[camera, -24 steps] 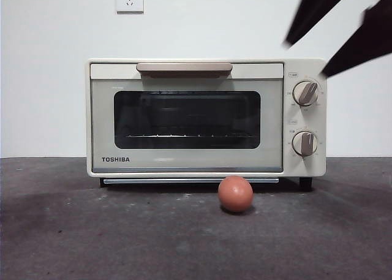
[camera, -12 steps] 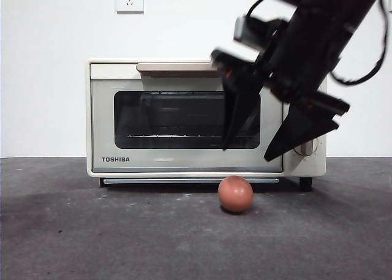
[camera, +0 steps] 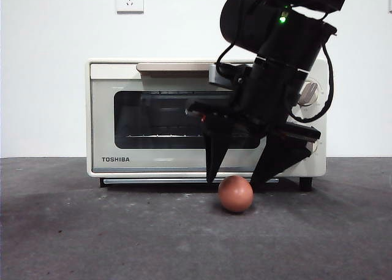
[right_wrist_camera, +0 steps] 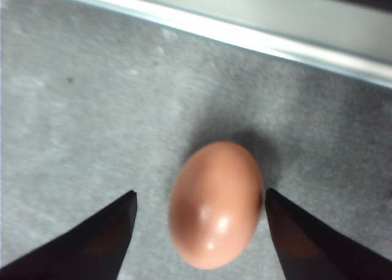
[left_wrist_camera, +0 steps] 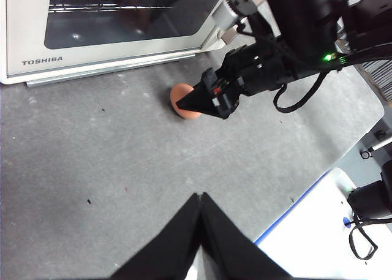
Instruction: Eggoven
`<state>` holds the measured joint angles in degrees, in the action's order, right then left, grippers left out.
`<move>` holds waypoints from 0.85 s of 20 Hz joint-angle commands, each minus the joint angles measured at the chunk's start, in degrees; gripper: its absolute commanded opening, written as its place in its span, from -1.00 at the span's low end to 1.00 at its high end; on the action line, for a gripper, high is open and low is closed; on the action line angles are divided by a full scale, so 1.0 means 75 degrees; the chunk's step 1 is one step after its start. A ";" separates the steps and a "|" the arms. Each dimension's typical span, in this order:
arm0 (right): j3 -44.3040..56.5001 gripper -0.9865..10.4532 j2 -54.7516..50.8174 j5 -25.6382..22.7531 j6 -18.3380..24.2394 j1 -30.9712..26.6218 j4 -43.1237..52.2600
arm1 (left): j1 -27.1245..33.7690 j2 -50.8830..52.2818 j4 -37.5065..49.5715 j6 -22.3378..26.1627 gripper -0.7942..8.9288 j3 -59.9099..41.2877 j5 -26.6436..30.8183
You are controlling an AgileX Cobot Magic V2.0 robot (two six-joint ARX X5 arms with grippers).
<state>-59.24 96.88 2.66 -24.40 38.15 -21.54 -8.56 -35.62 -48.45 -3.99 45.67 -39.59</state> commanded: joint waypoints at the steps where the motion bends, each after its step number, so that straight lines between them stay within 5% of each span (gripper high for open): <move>1: -0.0163 -0.23 0.0274 -0.0160 -0.0073 0.0090 0.0044 | -0.0026 -0.0041 0.0061 0.0064 -0.82 0.0119 -0.0035; 10: -0.0163 -0.31 0.0571 -0.0219 -0.0067 0.0099 0.0096 | -0.0026 -0.0041 0.0064 0.0067 -0.82 0.0119 -0.0035; 17: -0.0163 -0.78 0.0615 -0.0411 -0.0035 0.0096 0.0052 | -0.0026 -0.0041 0.0064 0.0073 -0.82 0.0119 -0.0032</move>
<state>-59.51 100.05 -0.01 -24.36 38.26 -21.28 -8.56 -35.62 -48.40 -3.99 45.67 -39.59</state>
